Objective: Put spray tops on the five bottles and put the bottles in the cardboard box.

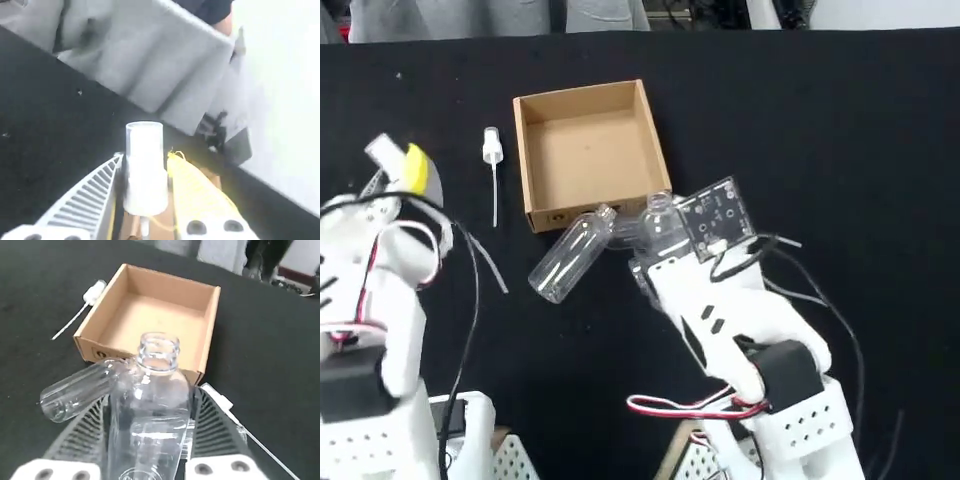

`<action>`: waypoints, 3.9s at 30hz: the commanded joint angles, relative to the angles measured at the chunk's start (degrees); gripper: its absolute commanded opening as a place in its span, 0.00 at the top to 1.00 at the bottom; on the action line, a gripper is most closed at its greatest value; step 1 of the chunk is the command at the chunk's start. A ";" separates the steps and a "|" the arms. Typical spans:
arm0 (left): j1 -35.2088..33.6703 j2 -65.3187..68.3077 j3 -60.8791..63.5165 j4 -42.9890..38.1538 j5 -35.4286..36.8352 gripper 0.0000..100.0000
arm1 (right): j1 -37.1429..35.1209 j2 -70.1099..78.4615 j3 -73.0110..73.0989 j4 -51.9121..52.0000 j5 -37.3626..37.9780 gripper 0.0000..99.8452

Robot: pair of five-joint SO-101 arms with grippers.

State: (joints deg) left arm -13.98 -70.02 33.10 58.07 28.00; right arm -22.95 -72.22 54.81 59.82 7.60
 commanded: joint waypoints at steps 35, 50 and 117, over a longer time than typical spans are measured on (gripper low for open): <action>8.66 -18.37 15.25 -13.01 17.14 0.97 | -14.15 -27.03 21.85 -9.14 8.62 0.99; 10.33 -25.85 18.42 -13.54 21.71 0.97 | -16.97 -30.55 26.86 -8.70 10.11 0.99; 8.31 -34.73 31.52 -18.46 23.38 0.97 | -21.98 -30.64 28.26 -9.14 13.19 0.99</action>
State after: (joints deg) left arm -8.09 -104.04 70.02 37.14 51.12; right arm -43.87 -101.32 83.38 52.35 20.79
